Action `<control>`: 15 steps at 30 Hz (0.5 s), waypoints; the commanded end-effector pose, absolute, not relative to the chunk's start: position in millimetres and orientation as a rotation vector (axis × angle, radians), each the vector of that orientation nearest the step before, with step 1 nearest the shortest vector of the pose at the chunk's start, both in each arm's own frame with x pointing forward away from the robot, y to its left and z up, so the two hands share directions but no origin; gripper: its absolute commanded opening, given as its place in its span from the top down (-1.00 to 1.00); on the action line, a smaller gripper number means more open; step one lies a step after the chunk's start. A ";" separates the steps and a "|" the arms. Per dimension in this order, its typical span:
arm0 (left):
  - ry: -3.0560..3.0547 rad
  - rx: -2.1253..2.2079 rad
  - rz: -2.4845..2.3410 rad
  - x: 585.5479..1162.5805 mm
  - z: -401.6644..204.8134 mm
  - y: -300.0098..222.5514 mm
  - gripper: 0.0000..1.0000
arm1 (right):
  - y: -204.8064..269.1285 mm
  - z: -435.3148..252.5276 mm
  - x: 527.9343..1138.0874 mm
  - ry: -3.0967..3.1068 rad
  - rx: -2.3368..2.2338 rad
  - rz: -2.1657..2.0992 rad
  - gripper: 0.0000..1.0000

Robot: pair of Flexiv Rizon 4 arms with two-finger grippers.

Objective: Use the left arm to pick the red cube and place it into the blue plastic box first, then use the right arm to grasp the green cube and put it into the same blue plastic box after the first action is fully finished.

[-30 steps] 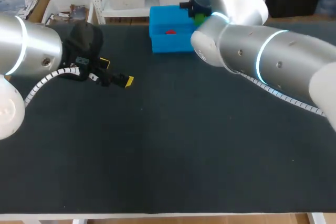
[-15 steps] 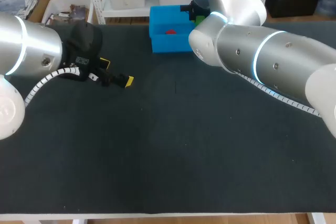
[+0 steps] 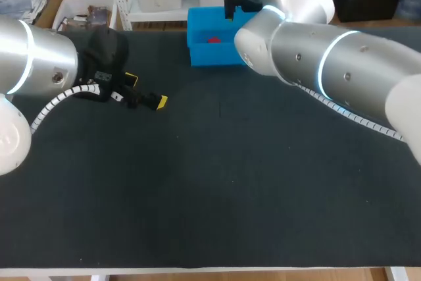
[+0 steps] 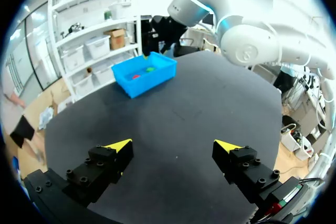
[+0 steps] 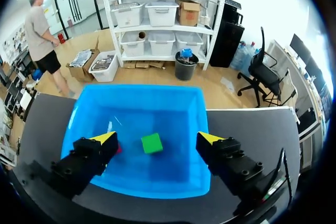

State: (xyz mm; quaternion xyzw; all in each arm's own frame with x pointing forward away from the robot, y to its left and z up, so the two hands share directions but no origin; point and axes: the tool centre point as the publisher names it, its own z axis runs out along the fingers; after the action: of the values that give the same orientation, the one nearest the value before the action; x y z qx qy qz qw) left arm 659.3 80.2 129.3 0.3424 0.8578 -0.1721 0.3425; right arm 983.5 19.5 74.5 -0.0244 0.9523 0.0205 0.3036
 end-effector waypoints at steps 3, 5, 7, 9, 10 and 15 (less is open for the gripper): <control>2.224 0.894 -0.457 659.7 128.6 82.3 -1.00 | 15.6 101.9 961.1 2.521 -0.062 0.048 -1.00; 2.224 0.894 -0.457 659.7 128.6 82.3 -1.00 | 13.9 109.1 952.8 2.518 -0.063 0.046 -1.00; 2.224 0.894 -0.457 659.7 128.6 82.3 -1.00 | 11.7 116.3 943.0 2.515 -0.068 0.044 -1.00; 2.224 0.894 -0.457 659.7 128.6 82.3 -1.00 | 9.2 122.2 932.7 2.510 -0.074 0.041 -1.00; 2.224 0.894 -0.457 659.7 128.6 82.3 -1.00 | 8.0 124.6 928.0 2.508 -0.078 0.040 -1.00; 2.224 0.894 -0.457 659.7 128.6 82.3 -1.00 | 1.6 132.7 903.4 2.494 -0.089 0.046 -1.00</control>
State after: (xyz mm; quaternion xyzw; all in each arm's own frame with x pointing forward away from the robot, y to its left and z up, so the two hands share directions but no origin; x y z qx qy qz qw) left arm 659.3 80.3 129.3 0.3424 0.8578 -0.1721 0.3425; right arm 961.5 16.3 114.9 -0.0338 0.9575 0.0112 0.2862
